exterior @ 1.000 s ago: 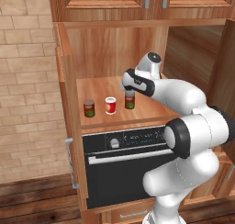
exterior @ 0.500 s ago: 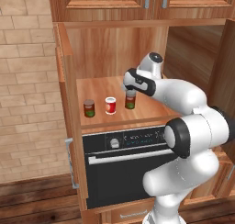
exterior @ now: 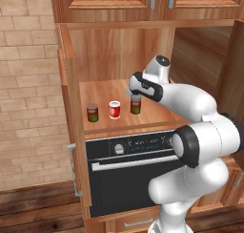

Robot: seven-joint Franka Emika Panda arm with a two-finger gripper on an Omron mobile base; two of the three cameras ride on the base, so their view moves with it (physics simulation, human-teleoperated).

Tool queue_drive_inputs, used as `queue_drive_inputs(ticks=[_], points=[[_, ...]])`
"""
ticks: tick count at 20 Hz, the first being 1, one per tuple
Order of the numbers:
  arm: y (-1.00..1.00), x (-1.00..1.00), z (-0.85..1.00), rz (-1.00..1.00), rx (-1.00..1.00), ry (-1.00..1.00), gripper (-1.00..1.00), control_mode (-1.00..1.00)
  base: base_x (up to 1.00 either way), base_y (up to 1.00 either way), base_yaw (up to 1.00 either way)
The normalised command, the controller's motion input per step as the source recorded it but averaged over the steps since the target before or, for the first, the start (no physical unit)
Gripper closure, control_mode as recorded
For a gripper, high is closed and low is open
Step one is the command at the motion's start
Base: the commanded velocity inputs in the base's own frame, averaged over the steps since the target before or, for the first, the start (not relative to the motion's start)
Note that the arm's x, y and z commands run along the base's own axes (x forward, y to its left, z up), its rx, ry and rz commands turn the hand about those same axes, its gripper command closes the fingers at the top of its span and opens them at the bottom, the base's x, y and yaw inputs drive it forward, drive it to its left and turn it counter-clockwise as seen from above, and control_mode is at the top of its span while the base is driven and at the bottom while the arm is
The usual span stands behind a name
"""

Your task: Stack two cans on top of the other two cans in the cabinet.

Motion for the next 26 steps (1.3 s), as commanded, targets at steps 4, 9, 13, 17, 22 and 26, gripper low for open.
queue_drive_inputs(ticks=[4,9,13,17,22,26], points=[[0.0,-0.11,0.0,0.0,0.0,0.0,-1.0,-1.0,0.0,0.0,0.0],[0.0,-0.18,0.0,0.0,0.0,0.0,-1.0,-1.0,0.0,0.0,0.0],[0.0,-0.25,0.0,0.0,0.0,0.0,-1.0,-1.0,0.0,0.0,0.0],[0.0,-0.34,-0.02,0.0,0.02,0.0,-1.0,-1.0,0.0,0.0,0.0],[0.0,-0.45,-0.01,-0.04,0.06,-0.02,-1.0,-1.0,0.0,0.0,0.0],[0.1,-0.4,0.0,-0.06,0.02,0.0,-1.0,-1.0,0.0,0.0,0.0]])
